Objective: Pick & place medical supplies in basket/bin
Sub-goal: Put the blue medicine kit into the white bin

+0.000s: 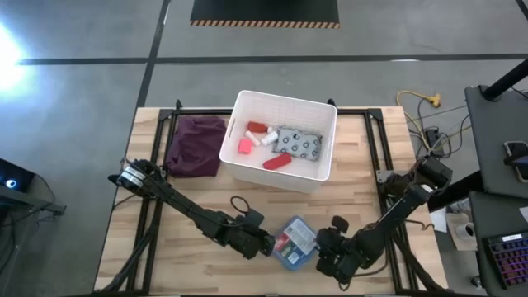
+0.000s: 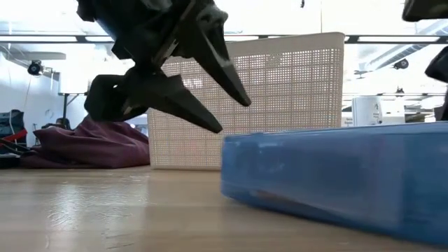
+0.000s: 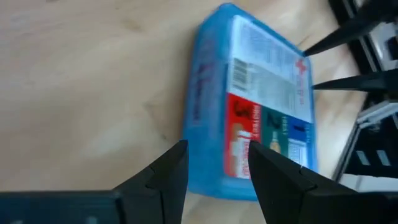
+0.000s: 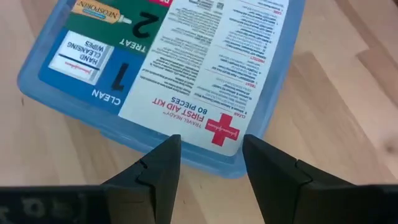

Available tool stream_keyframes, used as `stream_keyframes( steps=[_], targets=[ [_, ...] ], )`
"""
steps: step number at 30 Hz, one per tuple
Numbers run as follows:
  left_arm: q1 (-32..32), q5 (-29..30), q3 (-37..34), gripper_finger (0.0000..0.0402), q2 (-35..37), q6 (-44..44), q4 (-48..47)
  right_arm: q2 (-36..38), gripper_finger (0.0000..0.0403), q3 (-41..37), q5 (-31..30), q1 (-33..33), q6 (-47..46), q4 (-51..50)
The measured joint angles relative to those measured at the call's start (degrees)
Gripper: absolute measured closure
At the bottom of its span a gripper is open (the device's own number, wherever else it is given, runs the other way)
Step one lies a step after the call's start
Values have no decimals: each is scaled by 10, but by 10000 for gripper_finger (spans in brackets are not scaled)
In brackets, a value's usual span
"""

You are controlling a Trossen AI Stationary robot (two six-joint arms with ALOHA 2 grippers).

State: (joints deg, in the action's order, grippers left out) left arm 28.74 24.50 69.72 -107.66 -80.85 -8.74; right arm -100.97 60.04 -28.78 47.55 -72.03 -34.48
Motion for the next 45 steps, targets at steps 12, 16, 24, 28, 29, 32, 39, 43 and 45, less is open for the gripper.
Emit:
stream_keyframes(
  steps=[12,16,24,28,29,32,39,43,45],
  targets=[
    [-3,-4,-12,254,-31,-34,41,25,236,-20,14,33,-78,-42],
    [-3,11,20,254,-31,14,52,27,236,-28,14,61,-121,-56],
    [-18,11,38,254,-38,52,41,25,236,-69,35,75,-150,2],
    [-22,6,34,254,-43,51,45,25,236,-103,33,61,-158,82],
    [-22,6,34,254,-44,49,48,25,236,-109,33,57,-159,92],
    [-23,-2,34,254,-56,38,67,25,236,-120,33,46,-142,118],
    [-24,-32,63,254,-103,34,76,27,236,-137,36,10,-76,144],
    [-23,-33,79,254,-120,31,71,28,236,-141,38,-2,-47,162],
    [-23,-35,83,254,-123,30,70,27,236,-141,37,-5,-31,163]
  ],
)
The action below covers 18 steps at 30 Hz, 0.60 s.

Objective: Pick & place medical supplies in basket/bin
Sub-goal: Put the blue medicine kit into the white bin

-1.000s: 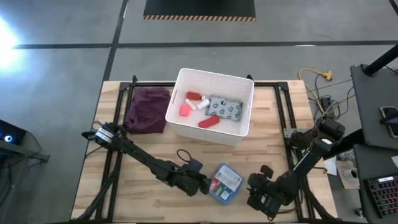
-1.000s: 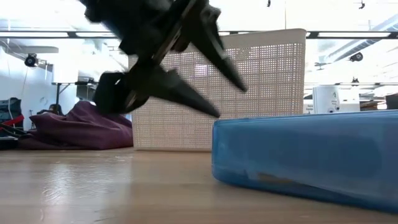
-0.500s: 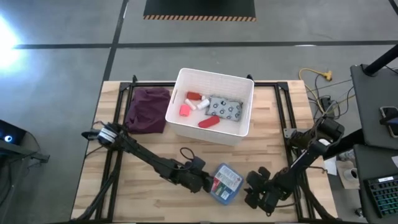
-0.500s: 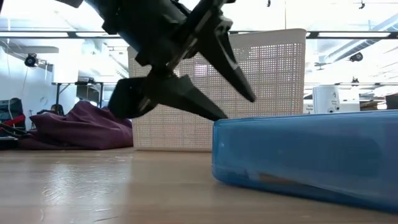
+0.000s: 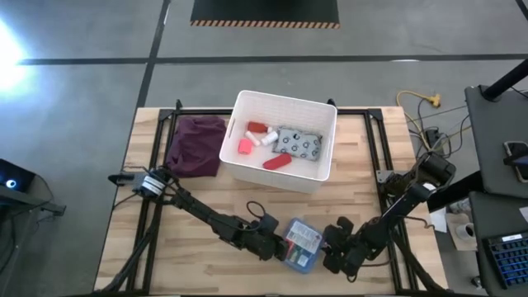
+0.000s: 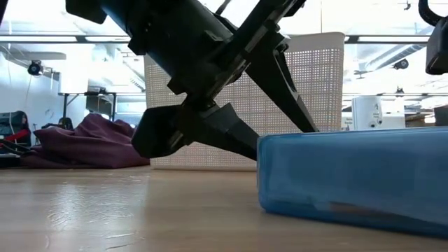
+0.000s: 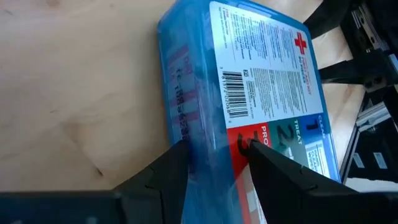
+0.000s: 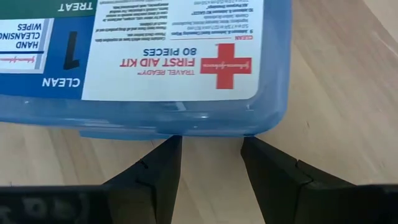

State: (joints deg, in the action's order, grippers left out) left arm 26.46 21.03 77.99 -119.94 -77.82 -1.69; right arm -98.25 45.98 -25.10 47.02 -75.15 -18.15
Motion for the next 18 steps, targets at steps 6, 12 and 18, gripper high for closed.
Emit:
stream_keyframes(
  steps=[6,12,18],
  targets=[
    [4,-12,-3,254,2,-1,-8,0,236,22,-11,-2,54,-1],
    [12,-26,-3,254,3,-3,-11,4,236,70,-20,-6,137,-21],
    [14,-26,-3,254,3,-8,-9,36,236,107,-46,-8,189,-75]
  ],
)
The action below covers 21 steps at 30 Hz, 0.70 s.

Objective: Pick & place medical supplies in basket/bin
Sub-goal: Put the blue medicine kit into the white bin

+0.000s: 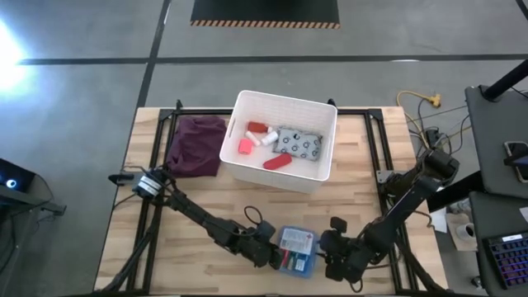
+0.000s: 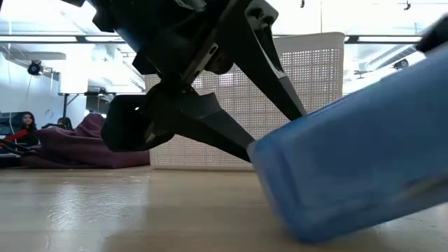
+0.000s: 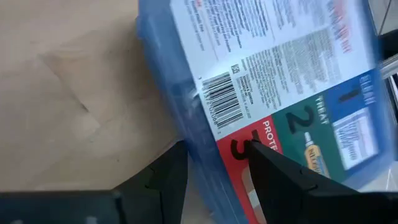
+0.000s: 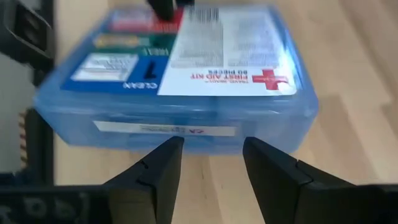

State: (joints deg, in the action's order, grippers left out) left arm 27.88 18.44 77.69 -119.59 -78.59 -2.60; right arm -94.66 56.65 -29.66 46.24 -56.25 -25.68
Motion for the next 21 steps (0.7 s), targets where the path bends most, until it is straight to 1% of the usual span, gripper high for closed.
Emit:
stream_keyframes(
  steps=[6,8,10,13,16,21],
  targets=[
    [5,0,0,254,-1,5,8,29,236,19,-52,-6,18,17],
    [6,8,2,254,-4,5,21,32,236,33,-77,-9,28,32],
    [3,14,-2,255,-9,2,11,28,236,48,-86,-14,49,29],
    [3,20,1,255,-5,3,16,15,236,72,-66,-28,81,19],
    [5,17,0,254,-6,3,11,-2,236,85,-45,-42,87,23],
    [7,15,0,254,-5,1,12,-14,236,110,-53,-46,102,10]
  ],
)
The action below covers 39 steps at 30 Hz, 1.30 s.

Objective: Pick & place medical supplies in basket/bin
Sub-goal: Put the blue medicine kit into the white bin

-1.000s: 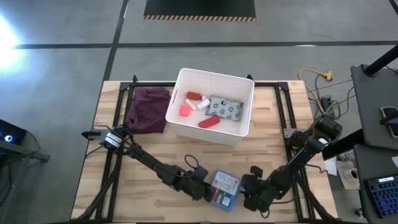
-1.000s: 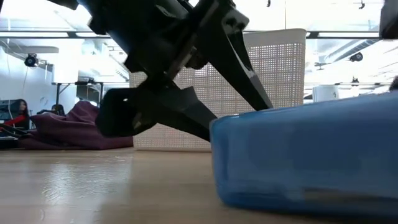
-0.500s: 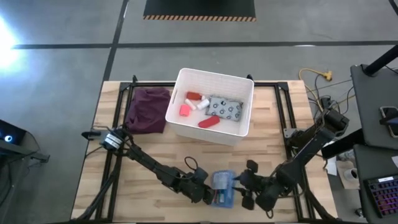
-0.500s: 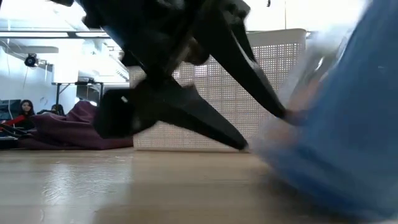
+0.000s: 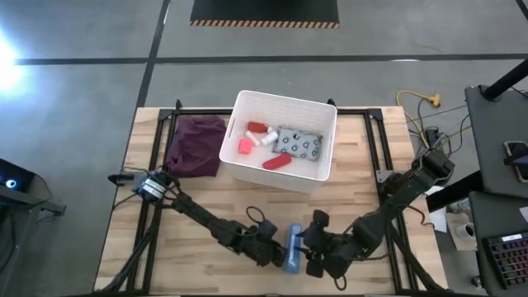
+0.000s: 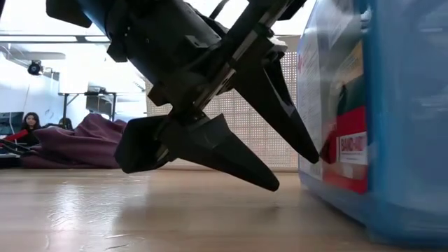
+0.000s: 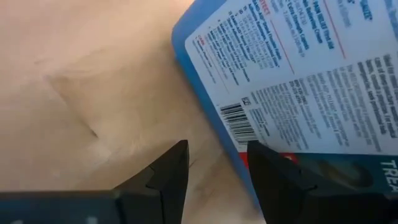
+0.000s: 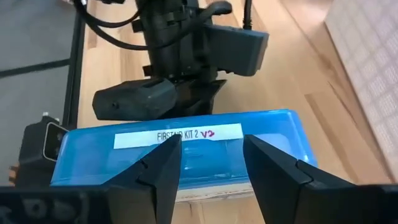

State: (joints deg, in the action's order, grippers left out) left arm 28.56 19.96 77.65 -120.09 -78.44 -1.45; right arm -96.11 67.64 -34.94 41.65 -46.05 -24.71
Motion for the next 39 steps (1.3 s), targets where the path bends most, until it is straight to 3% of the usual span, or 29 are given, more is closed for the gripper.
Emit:
stream_keyframes(
  steps=[7,12,19,22,26,39],
  targets=[
    [3,-1,-1,254,0,-1,0,8,229,27,-3,-3,33,-33],
    [3,-2,-1,254,1,-1,-1,9,183,34,41,-22,-106,-75],
    [3,-2,-1,254,2,-1,0,13,88,100,90,-29,-333,-222],
    [4,-2,-1,254,2,-1,0,11,63,107,188,-56,-371,-229],
    [4,-2,-1,254,2,8,0,-9,56,107,291,-101,-375,-217],
    [48,85,-4,254,2,42,-4,-29,77,161,310,-110,-454,-225]
  ],
)
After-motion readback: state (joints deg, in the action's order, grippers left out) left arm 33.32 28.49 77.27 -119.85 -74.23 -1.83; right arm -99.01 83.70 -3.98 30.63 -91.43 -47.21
